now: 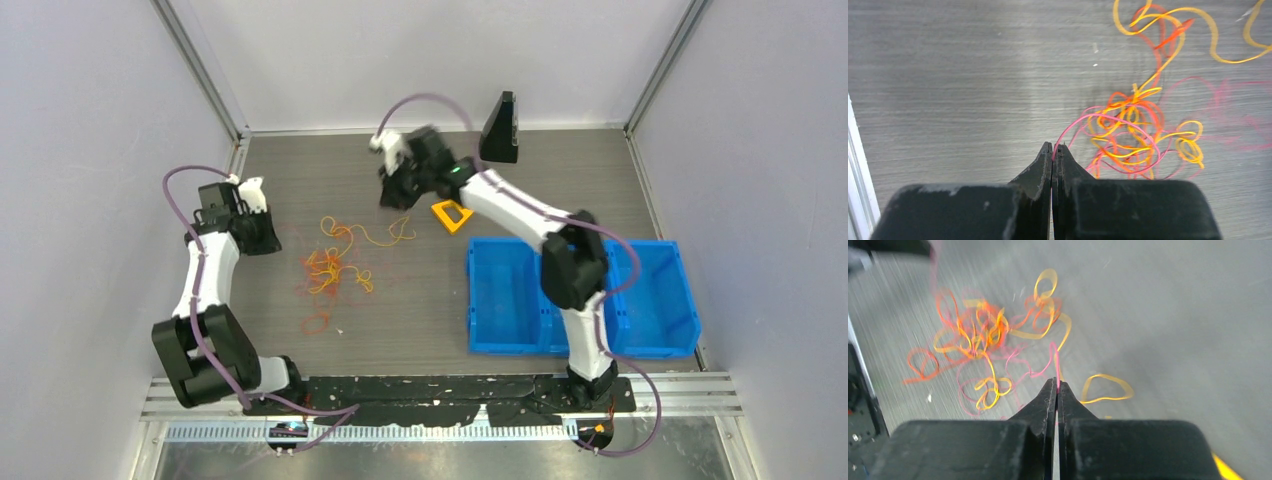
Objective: Untangle the cables
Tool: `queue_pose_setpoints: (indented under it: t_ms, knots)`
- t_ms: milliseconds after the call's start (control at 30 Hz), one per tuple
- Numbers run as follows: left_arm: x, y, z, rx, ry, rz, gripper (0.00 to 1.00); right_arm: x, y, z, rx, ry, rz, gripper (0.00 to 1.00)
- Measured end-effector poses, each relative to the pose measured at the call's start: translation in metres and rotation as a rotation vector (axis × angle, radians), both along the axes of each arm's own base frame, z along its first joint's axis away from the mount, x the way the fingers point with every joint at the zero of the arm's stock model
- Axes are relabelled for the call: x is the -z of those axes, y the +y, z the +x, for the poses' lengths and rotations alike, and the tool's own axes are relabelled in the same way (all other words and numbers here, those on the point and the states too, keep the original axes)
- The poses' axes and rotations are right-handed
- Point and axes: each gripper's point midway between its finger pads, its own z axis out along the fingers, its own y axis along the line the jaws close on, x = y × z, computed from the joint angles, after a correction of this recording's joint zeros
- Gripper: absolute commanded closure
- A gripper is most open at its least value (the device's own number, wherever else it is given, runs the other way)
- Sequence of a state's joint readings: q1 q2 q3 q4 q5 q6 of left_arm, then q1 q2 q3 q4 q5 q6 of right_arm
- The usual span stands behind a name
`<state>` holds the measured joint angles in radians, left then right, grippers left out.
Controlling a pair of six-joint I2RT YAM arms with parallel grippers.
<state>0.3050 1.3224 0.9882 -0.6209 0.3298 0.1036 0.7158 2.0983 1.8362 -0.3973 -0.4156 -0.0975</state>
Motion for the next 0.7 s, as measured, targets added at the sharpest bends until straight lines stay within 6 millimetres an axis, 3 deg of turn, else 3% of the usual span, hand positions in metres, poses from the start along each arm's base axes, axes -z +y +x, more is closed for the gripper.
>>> queue_pose_setpoints:
  t_ms: [167, 300, 400, 500, 700]
  knots:
    - [0.031, 0.016, -0.008, -0.02, 0.119, 0.041, 1.0, -0.191, -0.084, 0.022, 0.172, -0.281, 0.23, 0.94]
    - [0.041, 0.024, -0.011, -0.02, 0.163, 0.086, 1.0, -0.304, -0.135, 0.003, 0.266, -0.487, 0.382, 0.95]
    - [0.048, 0.036, -0.012, -0.027, 0.193, 0.126, 1.0, -0.354, -0.161, -0.012, 0.315, -0.585, 0.453, 0.94]
    - [0.054, 0.047, -0.016, -0.04, 0.221, 0.151, 1.0, -0.381, -0.185, -0.009, 0.386, -0.651, 0.481, 0.95]
    - [0.053, 0.051, -0.014, -0.021, 0.223, 0.151, 1.0, -0.409, -0.232, 0.006, 0.525, -0.74, 0.484, 0.95]
